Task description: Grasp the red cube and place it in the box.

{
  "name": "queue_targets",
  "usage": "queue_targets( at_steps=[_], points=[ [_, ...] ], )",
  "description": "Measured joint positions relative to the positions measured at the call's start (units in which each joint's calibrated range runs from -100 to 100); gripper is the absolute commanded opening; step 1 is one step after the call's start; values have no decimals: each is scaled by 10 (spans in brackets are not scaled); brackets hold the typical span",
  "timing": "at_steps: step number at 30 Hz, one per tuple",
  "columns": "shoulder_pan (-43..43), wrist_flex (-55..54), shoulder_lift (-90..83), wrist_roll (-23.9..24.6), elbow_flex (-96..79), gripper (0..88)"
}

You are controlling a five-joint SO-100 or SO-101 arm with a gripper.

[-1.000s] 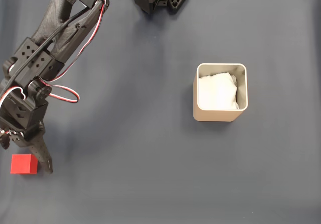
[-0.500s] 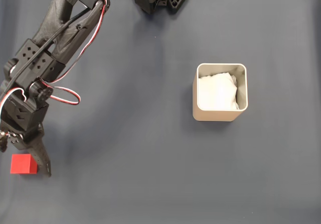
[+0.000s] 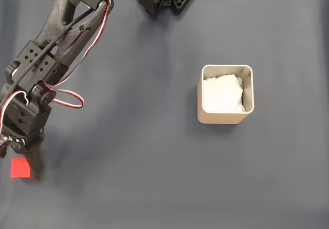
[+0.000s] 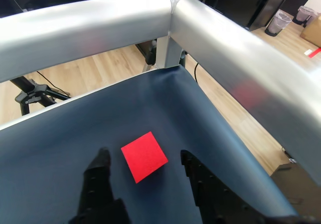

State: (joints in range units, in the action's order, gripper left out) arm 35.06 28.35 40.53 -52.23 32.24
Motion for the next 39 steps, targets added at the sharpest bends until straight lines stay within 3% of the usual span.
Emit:
queue_targets(
  at_steps=[9, 18, 23, 29, 39],
  points=[
    [0, 0, 0, -12, 0, 49],
    [-1, 21, -1, -25, 0, 4],
    [-1, 30, -1, -27, 0, 11],
    [-1, 30, -1, -17, 0, 131],
    [8, 32, -99, 30, -123, 132]
  ],
)
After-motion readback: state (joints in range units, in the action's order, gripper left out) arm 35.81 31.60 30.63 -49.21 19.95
